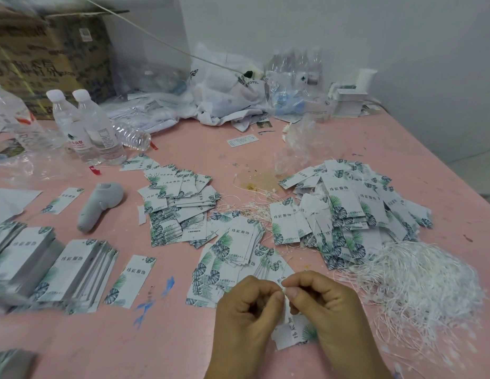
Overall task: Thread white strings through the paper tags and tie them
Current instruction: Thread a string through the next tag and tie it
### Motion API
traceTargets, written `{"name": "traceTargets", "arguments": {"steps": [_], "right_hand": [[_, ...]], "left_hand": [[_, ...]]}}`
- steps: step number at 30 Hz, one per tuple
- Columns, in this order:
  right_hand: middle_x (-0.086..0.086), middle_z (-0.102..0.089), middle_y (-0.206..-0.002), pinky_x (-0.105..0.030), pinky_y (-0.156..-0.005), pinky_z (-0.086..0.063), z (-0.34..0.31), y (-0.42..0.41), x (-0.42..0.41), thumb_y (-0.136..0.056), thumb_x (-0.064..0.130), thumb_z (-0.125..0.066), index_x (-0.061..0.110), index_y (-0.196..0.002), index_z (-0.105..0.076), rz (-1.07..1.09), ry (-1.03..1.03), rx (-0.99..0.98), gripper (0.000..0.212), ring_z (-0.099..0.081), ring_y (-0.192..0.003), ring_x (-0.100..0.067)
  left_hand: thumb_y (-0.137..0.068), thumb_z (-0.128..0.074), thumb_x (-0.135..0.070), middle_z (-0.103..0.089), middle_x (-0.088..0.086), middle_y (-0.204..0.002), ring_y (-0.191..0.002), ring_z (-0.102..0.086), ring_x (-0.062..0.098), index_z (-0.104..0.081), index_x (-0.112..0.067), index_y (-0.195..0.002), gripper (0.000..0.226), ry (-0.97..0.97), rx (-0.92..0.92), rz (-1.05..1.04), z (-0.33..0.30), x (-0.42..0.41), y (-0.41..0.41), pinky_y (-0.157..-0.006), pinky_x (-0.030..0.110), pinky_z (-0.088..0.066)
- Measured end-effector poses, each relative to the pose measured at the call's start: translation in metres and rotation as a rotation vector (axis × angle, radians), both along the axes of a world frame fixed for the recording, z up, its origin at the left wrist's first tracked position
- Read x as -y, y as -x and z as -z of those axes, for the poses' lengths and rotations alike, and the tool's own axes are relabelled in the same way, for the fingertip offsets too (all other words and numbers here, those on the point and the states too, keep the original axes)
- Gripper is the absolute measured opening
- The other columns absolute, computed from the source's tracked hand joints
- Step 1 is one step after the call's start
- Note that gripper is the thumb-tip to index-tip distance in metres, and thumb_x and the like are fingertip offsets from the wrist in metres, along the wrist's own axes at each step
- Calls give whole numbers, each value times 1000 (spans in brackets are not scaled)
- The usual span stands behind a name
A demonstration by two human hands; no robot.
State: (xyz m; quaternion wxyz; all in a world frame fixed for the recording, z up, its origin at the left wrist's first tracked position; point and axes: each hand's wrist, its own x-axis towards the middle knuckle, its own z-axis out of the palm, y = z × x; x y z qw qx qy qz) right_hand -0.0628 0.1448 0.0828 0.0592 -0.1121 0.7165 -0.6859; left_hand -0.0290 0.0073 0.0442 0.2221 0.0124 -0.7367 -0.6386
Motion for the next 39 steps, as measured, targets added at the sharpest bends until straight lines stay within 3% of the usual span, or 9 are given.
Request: {"name": "traceTargets", "arguments": {"steps": [6,12,17,20,24,28,31,34,39], "right_hand": [[-8,-64,-59,-19,-57,-49,6,8,-6,-70,15,-79,14,-81,-78,-69,125,111,11,-57,-54,-12],[-9,-59,-60,-23,-53,-48,13,13,-9,-50,32,-94,8,-79,-75,-215,353,309,42,-54,-52,-15],[-9,-57,-62,-23,-49,-47,14,14,-8,-45,27,-98,8,-77,-73,-263,454,407,45,-53,-50,-15],[-10,-62,-71,-24,-57,-49,14,14,-7,-51,37,-93,13,-81,-74,-159,433,333,44,-56,-60,-17],[5,-71,-109,-19,-88,-50,17,11,-10,-76,27,-69,36,-107,-69,-105,21,103,33,-65,-105,-9],[21,-55,-136,-24,-108,-37,23,0,1,-80,36,-68,43,-135,-48,-387,-111,111,59,-48,-130,1],[21,-65,-122,-23,-99,-45,27,-5,10,-77,37,-70,43,-130,-50,-413,-186,139,58,-59,-114,2],[2,-74,-89,-31,-78,-50,24,-6,13,-77,32,-71,30,-105,-69,-397,-177,184,28,-66,-81,-12],[-21,-70,-96,-37,-80,-48,20,-1,5,-79,32,-71,20,-96,-70,-377,-67,293,21,-66,-85,-24]], "left_hand": [[-75,-72,-38,-56,0,-60,-53,-46,5,-74,-30,-77,8,-26,32,32,-3,-1,-1,-52,19,-36],[-74,-76,-37,-60,6,-66,-53,-49,7,-76,-28,-74,9,-42,-9,99,-8,3,-2,-53,19,-39],[-76,-76,-33,-62,5,-73,-60,-54,8,-75,-24,-74,10,-91,-37,168,-10,6,0,-58,20,-42],[-71,-81,-35,-62,2,-76,-69,-55,13,-73,-19,-73,18,-312,-47,234,-8,8,5,-65,22,-44],[-60,-93,-39,-65,6,-83,-79,-61,15,-69,-16,-69,33,-788,8,352,-8,14,10,-73,27,-49],[-95,-66,-22,-70,11,-105,-109,-65,25,-69,-11,-93,12,-1154,-72,572,-13,23,10,-97,40,-51],[-108,-37,-19,-65,16,-121,-125,-55,30,-63,-3,-112,31,-1275,-41,415,-17,34,15,-112,42,-37],[-109,-30,-20,-61,19,-126,-129,-51,31,-61,-1,-118,38,-1279,22,218,-15,49,15,-115,39,-31],[-75,-85,-15,-72,2,-94,-98,-70,20,-75,-11,-84,13,-1463,-22,285,-12,46,20,-86,33,-57]]}}
